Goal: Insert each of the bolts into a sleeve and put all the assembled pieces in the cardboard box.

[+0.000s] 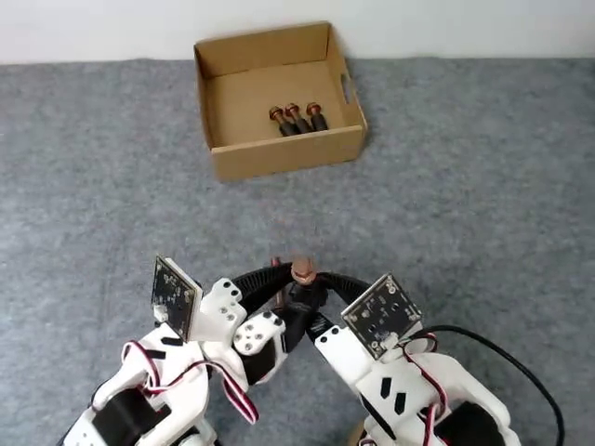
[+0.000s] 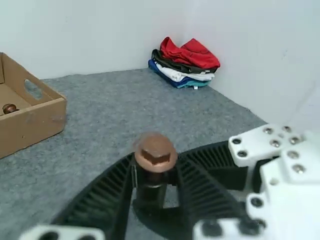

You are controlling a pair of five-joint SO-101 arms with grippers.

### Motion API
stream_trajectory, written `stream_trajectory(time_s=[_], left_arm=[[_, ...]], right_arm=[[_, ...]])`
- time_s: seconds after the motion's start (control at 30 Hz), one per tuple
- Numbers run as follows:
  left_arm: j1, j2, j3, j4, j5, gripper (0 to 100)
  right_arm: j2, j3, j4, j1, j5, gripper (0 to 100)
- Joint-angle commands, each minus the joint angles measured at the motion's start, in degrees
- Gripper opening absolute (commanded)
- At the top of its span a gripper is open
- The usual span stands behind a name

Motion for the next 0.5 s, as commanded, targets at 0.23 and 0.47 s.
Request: stream_trajectory(time_s=[0.23, 0.47], left_arm=[[-4.5, 0.7, -8.9, 8.1, -0.9, 21], [-7.6, 0.7, -13.9, 11.5, -0.8, 21]], right_arm=[[-0.3, -1.1, -1.3, 0.0, 0.6, 0.8], [-0.3, -1.0, -0.9, 0.1, 0.5, 0.8]])
